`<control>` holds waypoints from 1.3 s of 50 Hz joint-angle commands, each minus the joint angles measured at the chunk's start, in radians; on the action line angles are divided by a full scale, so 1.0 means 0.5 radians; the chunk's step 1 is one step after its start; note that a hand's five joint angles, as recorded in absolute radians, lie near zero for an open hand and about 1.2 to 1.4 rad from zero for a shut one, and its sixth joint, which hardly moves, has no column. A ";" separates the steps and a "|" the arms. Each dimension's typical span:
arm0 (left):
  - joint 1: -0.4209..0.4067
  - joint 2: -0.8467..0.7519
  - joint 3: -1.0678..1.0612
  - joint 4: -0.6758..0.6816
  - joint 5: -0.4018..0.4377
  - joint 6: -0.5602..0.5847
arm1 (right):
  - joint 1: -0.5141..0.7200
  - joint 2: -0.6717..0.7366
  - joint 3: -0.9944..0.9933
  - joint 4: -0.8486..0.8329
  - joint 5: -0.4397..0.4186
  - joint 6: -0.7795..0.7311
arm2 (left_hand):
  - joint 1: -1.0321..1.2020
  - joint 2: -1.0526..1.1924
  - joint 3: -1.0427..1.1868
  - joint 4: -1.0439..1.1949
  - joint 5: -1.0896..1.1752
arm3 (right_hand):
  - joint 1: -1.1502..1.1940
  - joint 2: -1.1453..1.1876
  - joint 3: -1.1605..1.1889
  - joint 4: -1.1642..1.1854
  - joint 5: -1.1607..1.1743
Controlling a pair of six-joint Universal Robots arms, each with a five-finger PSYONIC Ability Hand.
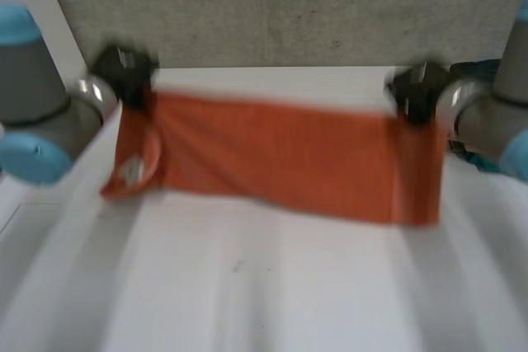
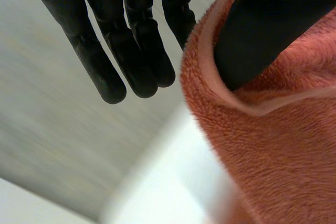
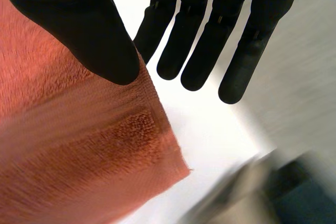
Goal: Fold the laundry.
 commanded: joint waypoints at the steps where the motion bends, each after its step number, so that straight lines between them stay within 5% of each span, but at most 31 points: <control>1: 0.030 0.127 0.403 0.590 -0.015 -0.362 | 0.025 -0.267 -0.198 -1.041 0.246 0.466 | 0.464 0.395 0.401 0.391 0.467 | 0.529 0.429 0.412 0.396 0.436; 6: 0.076 0.247 0.296 0.572 0.052 -0.537 | 0.046 -0.391 -0.029 -1.114 0.143 0.411 | 0.464 0.395 0.401 0.391 0.467 | 0.529 0.429 0.412 0.396 0.436; 15: 0.110 0.465 -0.262 0.364 0.196 -0.483 | 0.080 -0.449 0.388 -0.829 0.008 0.341 | 0.464 0.395 0.401 0.391 0.467 | 0.529 0.429 0.412 0.396 0.436; 23: 0.144 0.450 -0.845 0.317 0.267 -0.161 | 0.053 -0.342 0.870 -0.758 -0.035 0.200 | 0.464 0.395 0.401 0.391 0.467 | 0.529 0.429 0.412 0.396 0.436; 31: 0.227 0.054 -1.058 0.394 0.245 0.149 | 0.010 -0.005 1.088 -0.773 -0.032 0.071 | 0.423 0.355 0.361 0.351 0.427 | 0.529 0.429 0.412 0.396 0.436; 35: 0.245 -0.044 -1.058 0.403 0.239 0.193 | -0.027 0.097 1.085 -0.776 -0.026 0.058 | -0.156 -0.225 -0.219 -0.229 -0.153 | 0.529 0.429 0.412 0.396 0.436; 38: 0.248 -0.017 -1.070 0.406 0.230 0.174 | -0.046 0.085 1.082 -0.776 -0.023 0.065 | -1.002 -1.071 -1.065 -1.074 -0.999 | 0.529 0.429 0.412 0.396 0.436; 44: 0.248 0.139 -1.174 0.428 0.209 0.021 | -0.091 -0.017 1.097 -0.776 -0.032 0.126 | -1.397 -1.465 -1.459 -1.469 -1.393 | 0.529 0.429 0.412 0.396 0.436; 51: 0.270 0.241 -1.339 0.535 0.080 -0.185 | -0.116 -0.038 1.112 -0.776 -0.032 0.135 | -1.397 -1.466 -1.460 -1.469 -1.394 | 0.529 0.429 0.412 0.396 0.436; 57: 0.319 0.290 -1.453 0.581 -0.064 -0.121 | -0.104 -0.047 1.140 -0.758 -0.038 0.135 | -1.327 -1.396 -1.390 -1.399 -1.324 | 0.529 0.429 0.412 0.396 0.436; 65: 0.405 0.226 -1.435 0.569 -0.019 -0.071 | -0.085 -0.103 1.174 -0.761 -0.048 0.135 | -0.183 -0.251 -0.246 -0.255 -0.179 | 0.529 0.429 0.412 0.396 0.436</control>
